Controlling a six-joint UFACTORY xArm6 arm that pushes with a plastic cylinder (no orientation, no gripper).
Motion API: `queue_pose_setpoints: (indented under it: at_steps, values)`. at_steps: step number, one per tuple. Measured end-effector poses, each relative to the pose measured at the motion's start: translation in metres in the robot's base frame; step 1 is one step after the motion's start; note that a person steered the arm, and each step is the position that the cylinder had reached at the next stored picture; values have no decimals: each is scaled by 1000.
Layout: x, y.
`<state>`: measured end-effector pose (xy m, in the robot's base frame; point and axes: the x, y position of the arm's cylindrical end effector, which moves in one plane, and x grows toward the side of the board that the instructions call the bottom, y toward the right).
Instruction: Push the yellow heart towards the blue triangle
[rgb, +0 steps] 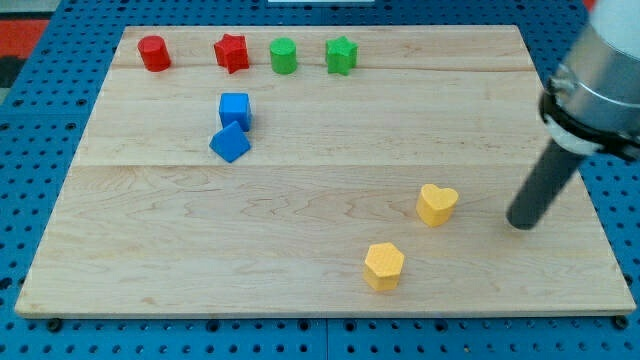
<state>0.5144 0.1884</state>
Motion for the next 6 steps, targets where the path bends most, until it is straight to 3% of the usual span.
queue_pose_setpoints:
  at_steps: [1,3,4,6]
  values:
    - [-13,-79]
    - [0,-175]
    - [-22,-227]
    - [-50,-242]
